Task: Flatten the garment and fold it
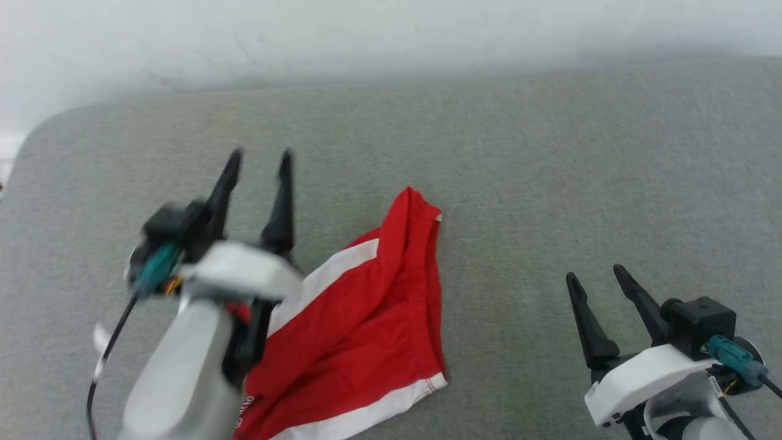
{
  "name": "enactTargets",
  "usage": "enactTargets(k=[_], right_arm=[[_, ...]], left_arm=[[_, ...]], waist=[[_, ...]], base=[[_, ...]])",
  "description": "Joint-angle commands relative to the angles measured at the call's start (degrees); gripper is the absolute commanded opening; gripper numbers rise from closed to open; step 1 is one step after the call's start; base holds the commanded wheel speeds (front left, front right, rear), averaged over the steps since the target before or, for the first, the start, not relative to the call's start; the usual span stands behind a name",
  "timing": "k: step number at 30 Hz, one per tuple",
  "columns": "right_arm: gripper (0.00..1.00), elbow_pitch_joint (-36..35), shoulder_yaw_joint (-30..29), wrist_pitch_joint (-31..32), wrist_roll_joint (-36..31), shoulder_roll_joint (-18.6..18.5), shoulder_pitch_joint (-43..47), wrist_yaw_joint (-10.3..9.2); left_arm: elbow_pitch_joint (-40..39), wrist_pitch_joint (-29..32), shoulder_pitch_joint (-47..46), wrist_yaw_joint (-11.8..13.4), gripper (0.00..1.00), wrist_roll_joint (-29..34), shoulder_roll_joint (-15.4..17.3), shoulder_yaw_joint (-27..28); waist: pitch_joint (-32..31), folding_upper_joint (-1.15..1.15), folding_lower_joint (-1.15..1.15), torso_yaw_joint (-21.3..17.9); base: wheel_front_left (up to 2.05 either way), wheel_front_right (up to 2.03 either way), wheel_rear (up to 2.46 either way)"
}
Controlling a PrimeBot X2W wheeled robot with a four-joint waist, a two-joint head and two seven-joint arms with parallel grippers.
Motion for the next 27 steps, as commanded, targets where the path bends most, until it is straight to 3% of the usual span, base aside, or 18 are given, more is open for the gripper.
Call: enactTargets(k=[1, 5, 12, 27], right_arm=[[1.0, 0.0, 0.0, 0.4, -0.1, 0.1, 0.6, -0.04], [1.0, 0.5, 0.1, 1.0, -0.2, 0.1, 1.0, -0.04], [1.0, 4.5, 2.6, 5.4, -0.4, 0.1, 0.3, -0.04], [1.0, 24.3, 11.2, 24.8, 4.4, 0.1, -20.2, -0.04]], left_arm=[[-2.6, -0.3, 4.2, 1.0, 1.0, 1.4, 0.2, 2.0], [-9.4, -0.3, 13.4, 2.4, 1.0, 4.9, 0.0, 9.2], [-14.8, -0.3, 24.6, 1.6, 1.0, 10.8, -0.9, 17.5], [-13.6, -0.3, 25.8, -3.4, 1.0, 14.0, -5.2, 19.2]], waist=[[-2.0, 0.0, 0.01, 2.2], [-2.9, 0.0, 0.01, 3.4], [-4.6, 0.0, 0.01, 5.5], [-3.1, 0.0, 0.01, 13.2]], base=[[0.0, 0.0, 0.0], [0.0, 0.0, 0.0], [0.0, 0.0, 0.0], [0.0, 0.0, 0.0]])
